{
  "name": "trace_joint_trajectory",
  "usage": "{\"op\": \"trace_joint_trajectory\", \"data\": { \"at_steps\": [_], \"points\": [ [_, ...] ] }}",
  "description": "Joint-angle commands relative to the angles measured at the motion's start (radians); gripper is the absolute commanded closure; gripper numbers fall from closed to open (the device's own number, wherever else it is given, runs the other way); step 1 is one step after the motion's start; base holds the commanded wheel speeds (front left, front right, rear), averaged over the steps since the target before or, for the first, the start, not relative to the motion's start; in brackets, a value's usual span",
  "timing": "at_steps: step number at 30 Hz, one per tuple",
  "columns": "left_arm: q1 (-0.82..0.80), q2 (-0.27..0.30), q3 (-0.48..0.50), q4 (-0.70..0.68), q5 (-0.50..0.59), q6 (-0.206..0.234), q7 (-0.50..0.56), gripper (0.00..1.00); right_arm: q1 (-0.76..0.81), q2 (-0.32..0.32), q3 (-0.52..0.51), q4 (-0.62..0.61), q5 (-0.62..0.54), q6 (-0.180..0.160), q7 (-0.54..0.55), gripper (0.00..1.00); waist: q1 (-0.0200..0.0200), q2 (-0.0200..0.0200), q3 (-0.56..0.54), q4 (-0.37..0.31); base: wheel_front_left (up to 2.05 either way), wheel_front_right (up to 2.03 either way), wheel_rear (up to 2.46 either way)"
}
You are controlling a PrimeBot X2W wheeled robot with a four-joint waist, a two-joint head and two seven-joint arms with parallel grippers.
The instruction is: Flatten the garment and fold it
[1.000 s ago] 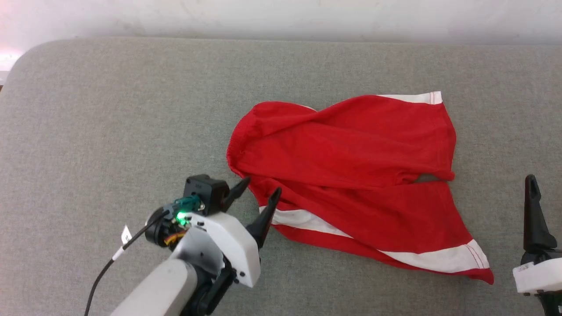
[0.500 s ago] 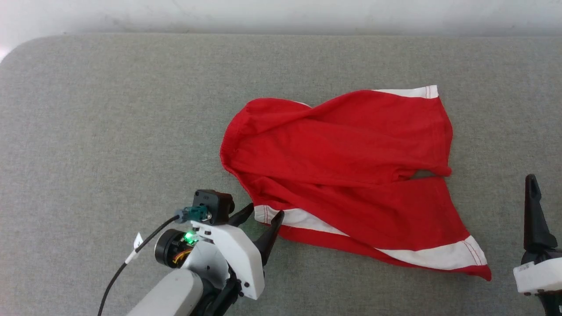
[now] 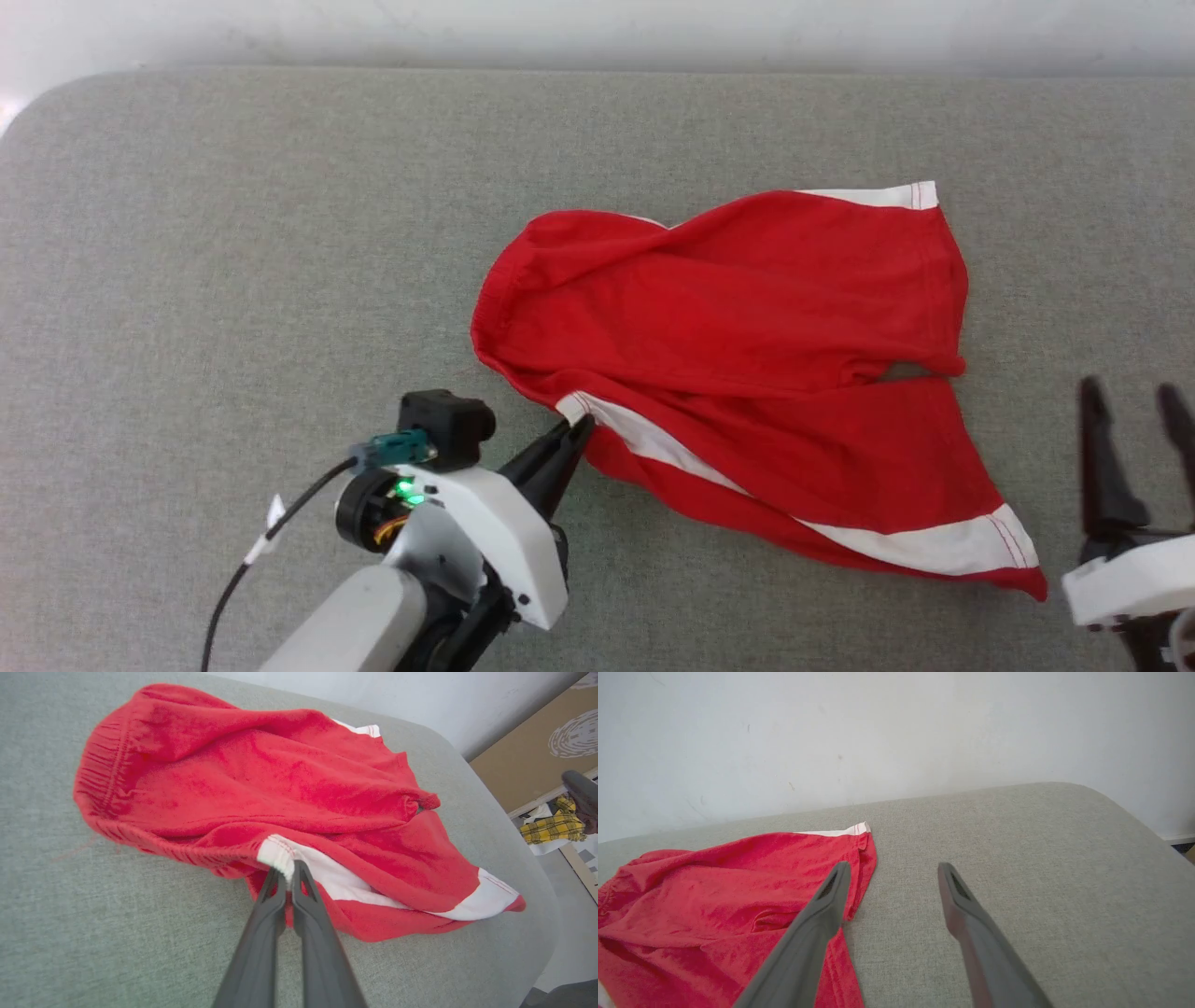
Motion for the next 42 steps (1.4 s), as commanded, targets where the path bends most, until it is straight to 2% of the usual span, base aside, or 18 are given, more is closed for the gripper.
{"op": "trace_joint_trajectory", "data": {
  "at_steps": [1,5,11,17,25,26,27,29,32,38,41,42],
  "points": [
    [0.023,0.009,0.01,-0.015,-0.003,0.005,-0.011,1.0,0.004,0.002,0.016,-0.005,0.01,-0.001,0.027,0.0,0.0,0.0,0.001,0.002,0.0,0.0,0.0],
    [0.047,0.02,0.02,-0.049,-0.009,0.012,-0.023,1.0,0.048,0.002,0.066,-0.021,0.019,-0.001,0.193,0.0,0.0,0.0,0.006,0.003,0.0,0.0,0.0],
    [0.059,0.015,0.018,-0.062,-0.011,0.015,-0.04,1.0,0.121,0.002,0.081,-0.08,0.017,-0.001,0.442,0.0,0.0,0.0,0.027,0.004,0.0,0.0,0.0],
    [0.049,0.01,0.015,-0.059,-0.011,0.008,-0.046,1.0,0.126,0.002,0.071,-0.113,0.017,-0.001,0.49,0.0,0.0,0.0,0.042,0.003,0.0,0.0,0.0],
    [0.029,0.008,0.01,-0.051,-0.009,0.0,-0.046,0.96,0.104,0.002,0.079,-0.038,0.025,-0.001,0.506,0.0,0.0,0.0,0.052,0.014,0.0,0.0,0.0],
    [0.028,0.008,0.009,-0.05,-0.009,-0.001,-0.046,0.95,0.106,0.002,0.083,-0.033,0.032,-0.001,0.512,0.11,0.0,0.0,0.052,0.015,0.0,0.0,0.0],
    [0.026,0.008,0.009,-0.049,-0.009,0.0,-0.046,0.94,0.107,0.002,0.084,-0.028,0.043,-0.001,0.516,0.51,0.0,0.0,0.052,0.017,0.0,0.0,0.0],
    [0.025,0.007,0.009,-0.048,-0.01,0.0,-0.047,0.93,0.108,0.002,0.082,-0.025,0.056,-0.001,0.515,0.66,0.0,0.0,0.051,0.018,0.0,0.0,0.0],
    [0.024,0.007,0.009,-0.046,-0.01,0.002,-0.049,0.89,0.109,0.002,0.078,-0.024,0.057,-0.001,0.512,1.0,0.0,0.0,0.048,0.019,0.0,0.0,0.0],
    [0.03,0.005,0.012,-0.041,-0.017,0.005,-0.057,0.87,0.104,0.002,0.069,-0.032,0.07,-0.001,0.48,1.0,0.0,0.0,0.036,0.018,0.0,0.0,0.0],
    [0.044,-0.003,0.032,-0.043,-0.038,0.008,-0.078,0.94,0.083,0.002,0.056,-0.034,0.097,-0.001,0.419,1.0,0.0,0.0,0.019,0.014,0.0,0.0,0.0],
    [0.051,-0.006,0.043,-0.047,-0.049,0.009,-0.089,1.0,0.075,0.002,0.05,-0.032,0.111,-0.001,0.396,1.0,0.0,0.0,0.011,0.011,0.0,0.0,0.0]
  ]
}}
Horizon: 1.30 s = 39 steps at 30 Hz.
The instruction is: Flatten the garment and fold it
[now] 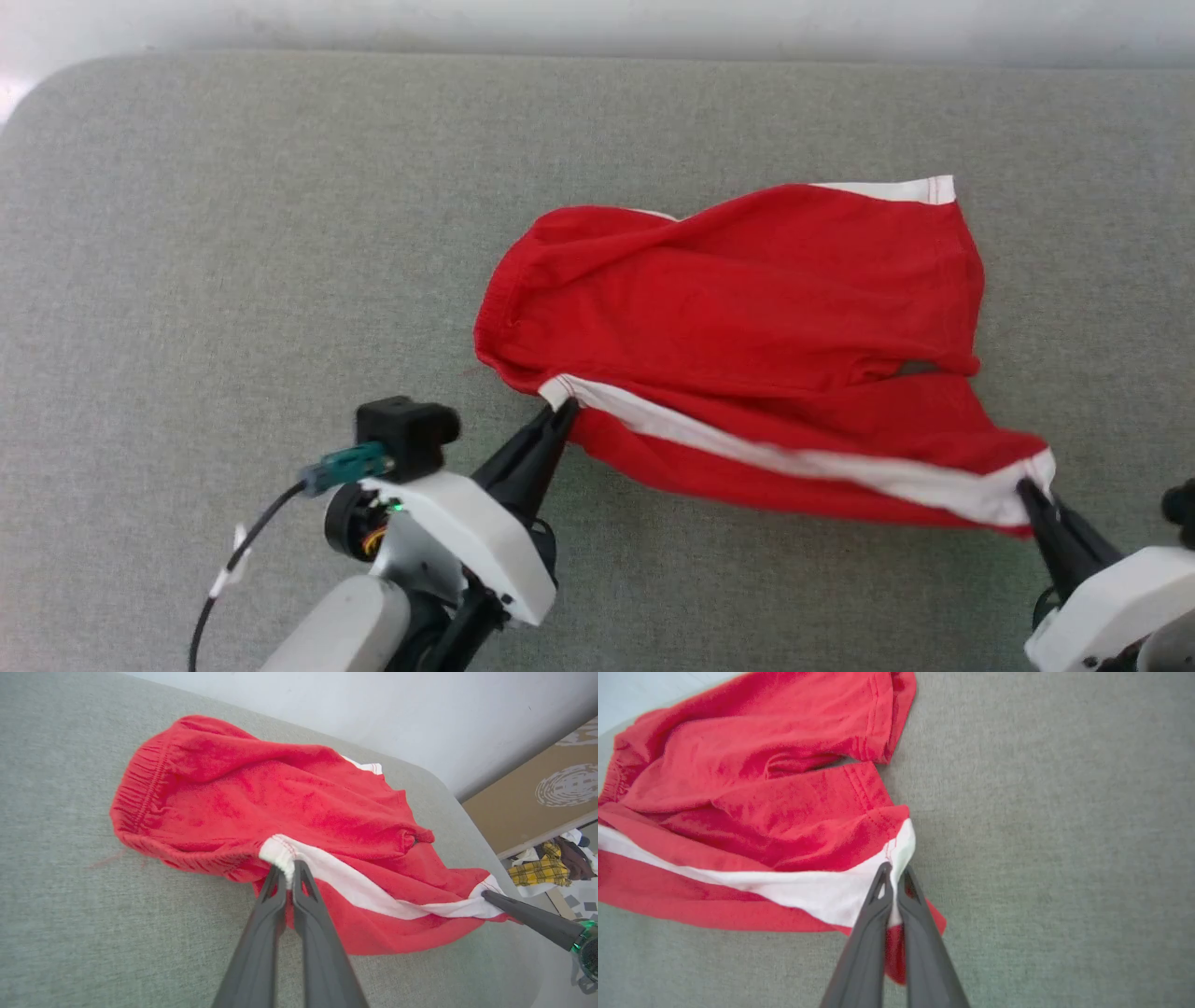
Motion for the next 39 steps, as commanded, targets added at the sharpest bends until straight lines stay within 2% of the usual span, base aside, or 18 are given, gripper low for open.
{"op": "trace_joint_trajectory", "data": {
  "at_steps": [1,5,10,19,23,27,32,39],
  "points": [
    [0.014,-0.003,0.012,-0.004,-0.012,0.001,-0.012,1.0,-0.019,0.001,-0.004,-0.002,0.013,-0.001,-0.018,1.0,0.0,0.0,-0.017,-0.007,0.0,0.0,0.0],
    [0.033,0.007,0.068,-0.041,-0.046,-0.001,-0.056,1.0,-0.071,0.001,-0.006,-0.009,0.059,-0.001,-0.095,1.0,0.0,0.0,-0.062,-0.017,0.0,0.0,0.0],
    [0.011,0.044,0.124,-0.096,-0.061,0.001,-0.06,1.0,-0.186,0.001,0.002,-0.05,0.055,-0.001,-0.12,1.0,0.0,0.0,-0.126,-0.028,0.0,0.0,0.0],
    [-0.198,0.134,0.198,-0.133,-0.041,0.033,0.056,1.0,-0.494,0.001,0.064,-0.074,-0.005,-0.001,-0.033,1.0,0.0,0.0,-0.205,-0.042,0.0,0.0,0.0],
    [-0.318,0.148,0.22,-0.126,-0.054,0.044,0.125,1.0,-0.646,0.0,0.081,-0.055,-0.008,-0.001,0.022,1.0,0.0,0.0,-0.21,-0.045,0.0,0.0,0.0],
    [-0.426,0.16,0.241,-0.086,-0.07,0.054,0.186,1.0,-0.774,-0.002,0.085,-0.001,-0.006,-0.001,0.085,1.0,0.0,0.0,-0.191,-0.048,0.0,0.0,0.0],
    [-0.528,0.178,0.222,-0.002,-0.063,0.047,0.259,1.0,-0.893,-0.003,0.097,0.108,-0.025,-0.001,0.17,1.0,0.0,0.0,-0.128,-0.053,0.0,0.0,0.0],
    [-0.719,0.16,0.211,0.133,-0.01,0.043,0.261,1.0,-1.113,-0.002,0.135,0.281,-0.114,-0.001,0.189,1.0,0.0,0.0,0.053,-0.066,0.0,0.0,0.0]
  ]
}}
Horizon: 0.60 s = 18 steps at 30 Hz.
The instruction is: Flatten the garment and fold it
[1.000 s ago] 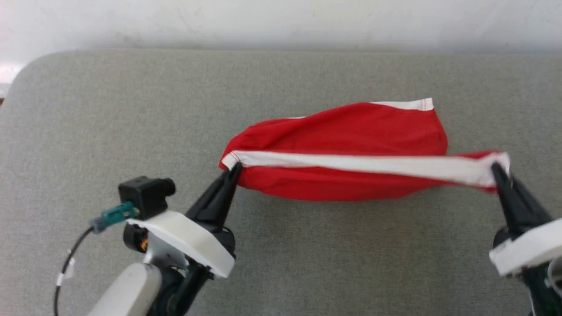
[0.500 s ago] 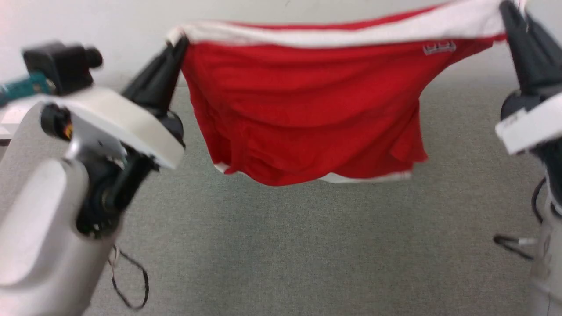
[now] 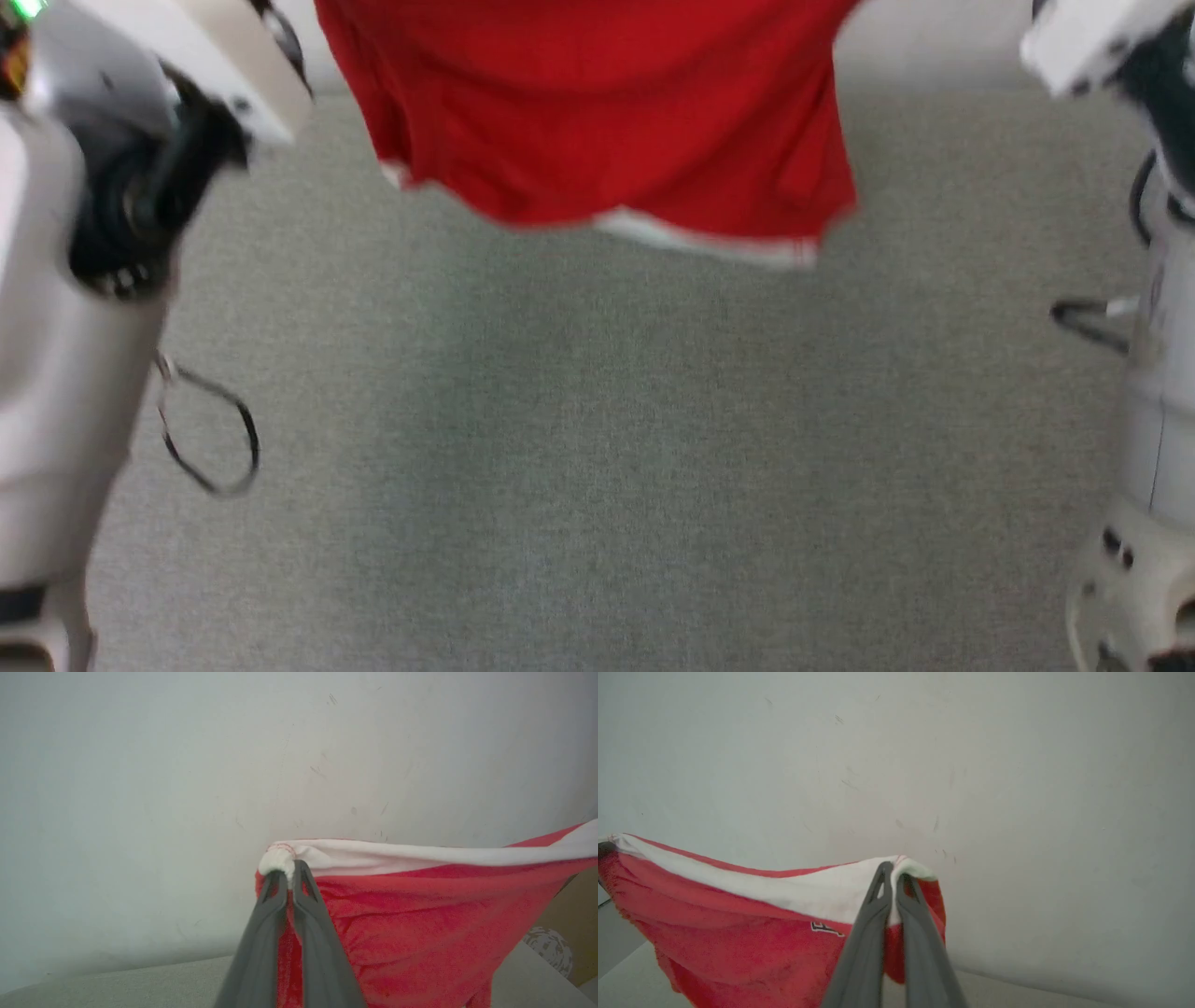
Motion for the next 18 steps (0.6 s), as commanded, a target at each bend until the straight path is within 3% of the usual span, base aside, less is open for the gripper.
{"op": "trace_joint_trajectory", "data": {
  "at_steps": [1,9,18],
  "points": [
    [-0.061,-0.008,0.001,0.022,0.022,-0.005,-0.015,1.0,-0.061,-0.004,0.004,0.029,-0.027,-0.001,-0.018,1.0,-0.0002,0.0,0.139,-0.013,0.0,0.0,0.0],
    [-0.362,-0.074,0.057,0.163,0.089,-0.01,-0.192,1.0,-0.37,-0.026,0.021,0.213,-0.144,-0.001,-0.13,1.0,-0.0002,0.0,0.38,-0.018,0.0,0.0,0.0],
    [-0.457,-0.127,0.07,0.31,0.094,-0.131,-0.422,1.0,-0.506,-0.069,0.04,0.357,-0.189,-0.001,-0.275,1.0,-0.0002,0.0,0.542,-0.015,0.0,0.0,0.0]
  ]
}}
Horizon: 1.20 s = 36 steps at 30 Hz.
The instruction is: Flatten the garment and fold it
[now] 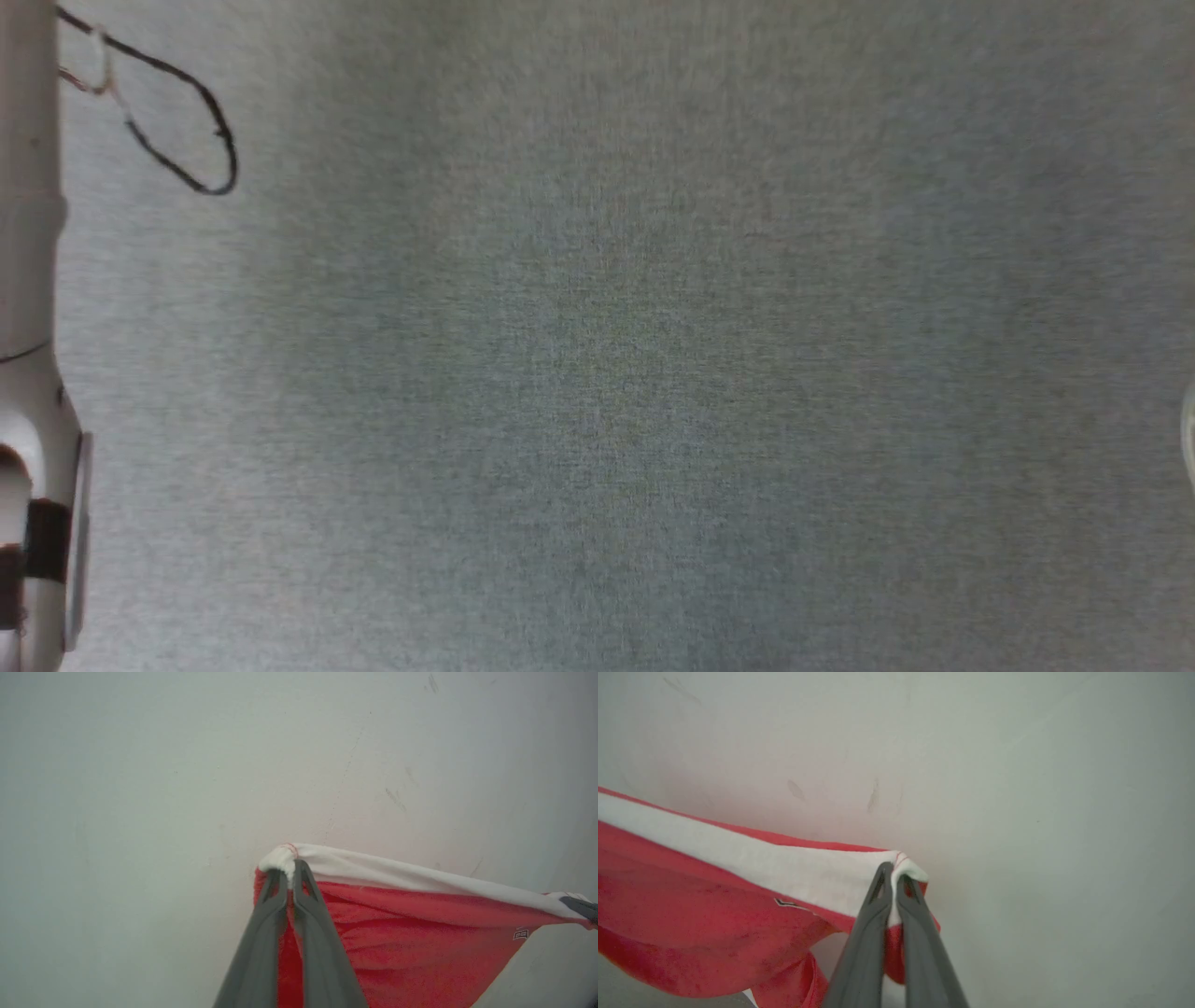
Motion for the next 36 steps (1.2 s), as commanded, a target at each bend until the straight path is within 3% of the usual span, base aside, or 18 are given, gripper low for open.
{"op": "trace_joint_trajectory", "data": {
  "at_steps": [1,10,15,24,30,36],
  "points": [
    [0.0,-0.007,0.002,0.021,0.001,-0.016,-0.029,1.0,-0.008,-0.01,0.0,0.022,-0.008,-0.001,-0.021,1.0,-0.0004,0.0,0.138,-0.001,0.0,0.0,0.0],
    [0.103,-0.038,-0.036,0.052,-0.025,-0.099,-0.094,1.0,0.086,-0.038,0.075,0.034,0.079,-0.001,-0.094,1.0,-0.0004,0.0,0.126,0.003,0.0,0.0,0.0],
    [0.259,-0.027,-0.063,-0.052,-0.048,-0.109,-0.078,1.0,0.267,-0.082,0.125,-0.102,0.189,-0.001,-0.08,1.0,-0.0004,0.0,0.052,0.007,0.0,0.0,0.0],
    [0.723,0.04,-0.089,-0.349,-0.092,-0.025,-0.052,1.0,0.786,-0.118,0.036,-0.421,0.314,-0.001,0.013,1.0,-0.0004,0.0,-0.103,0.006,0.0,0.0,0.0],
    [0.978,0.049,-0.123,-0.449,-0.126,0.015,-0.055,1.0,1.081,-0.057,-0.045,-0.543,0.354,-0.001,0.027,1.0,-0.0004,0.0,-0.194,0.014,0.0,0.0,0.0],
    [1.159,0.077,-0.175,-0.462,-0.159,0.008,-0.028,1.0,1.309,-0.003,-0.082,-0.59,0.381,-0.001,0.037,1.0,-0.0004,0.0,-0.294,0.027,0.0,0.0,0.0]
  ]
}}
